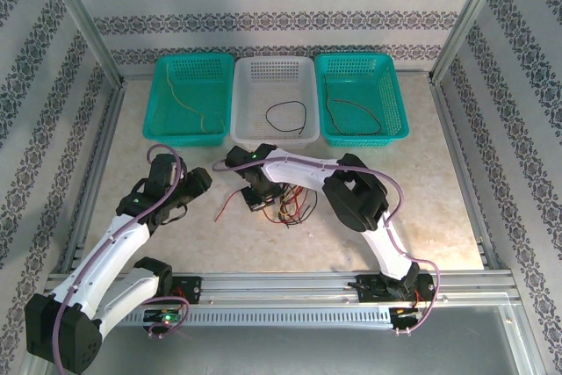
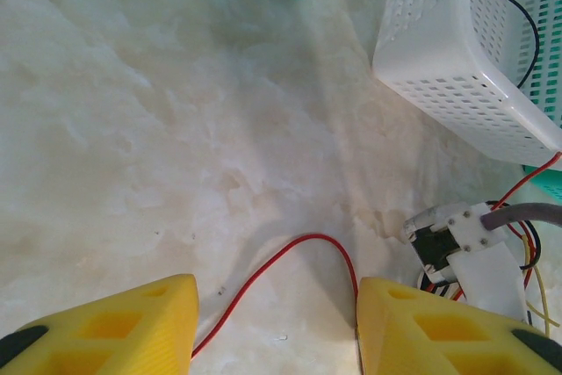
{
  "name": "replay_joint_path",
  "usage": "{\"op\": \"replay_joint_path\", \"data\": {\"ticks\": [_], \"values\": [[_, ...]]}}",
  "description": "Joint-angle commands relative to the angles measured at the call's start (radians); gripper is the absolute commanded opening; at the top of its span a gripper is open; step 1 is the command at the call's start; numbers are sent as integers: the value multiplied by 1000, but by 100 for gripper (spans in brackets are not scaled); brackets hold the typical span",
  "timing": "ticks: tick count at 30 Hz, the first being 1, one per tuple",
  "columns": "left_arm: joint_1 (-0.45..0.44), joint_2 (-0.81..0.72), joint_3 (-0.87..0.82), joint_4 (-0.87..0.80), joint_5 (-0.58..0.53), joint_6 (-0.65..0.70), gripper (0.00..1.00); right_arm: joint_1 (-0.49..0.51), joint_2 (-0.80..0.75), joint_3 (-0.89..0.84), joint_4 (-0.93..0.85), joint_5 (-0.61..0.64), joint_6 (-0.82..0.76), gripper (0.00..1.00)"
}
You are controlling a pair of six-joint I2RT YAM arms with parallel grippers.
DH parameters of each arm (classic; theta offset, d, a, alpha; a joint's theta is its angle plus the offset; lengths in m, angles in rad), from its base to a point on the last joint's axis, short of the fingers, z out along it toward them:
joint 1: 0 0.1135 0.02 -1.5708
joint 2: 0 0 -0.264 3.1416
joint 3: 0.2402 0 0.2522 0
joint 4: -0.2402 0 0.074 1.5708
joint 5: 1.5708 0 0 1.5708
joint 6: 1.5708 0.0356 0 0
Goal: Untangle the cables
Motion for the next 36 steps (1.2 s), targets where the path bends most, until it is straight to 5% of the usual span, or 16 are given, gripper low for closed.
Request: {"op": "replay_joint_path", "data": {"ticks": [1, 6, 13, 16, 23, 36], "values": [[20, -2, 3, 19, 14, 17, 51, -8, -22, -8, -18, 34, 12, 0], [20, 7, 41, 61, 81, 35, 52, -27, -266, -131, 193, -22, 31, 0], [-12, 1, 12, 378, 304, -51, 55, -77, -535, -207, 397, -37, 111, 0], [-37, 22, 33, 352, 281, -44, 56, -100, -537, -156, 297, 41, 101, 1], [-56, 112, 58, 192, 242, -20, 51, -126, -539, -260, 149, 146, 114, 42], [-57, 118, 60, 185, 231, -13, 52, -126, -321, -378, 129, 126, 123, 40]]}}
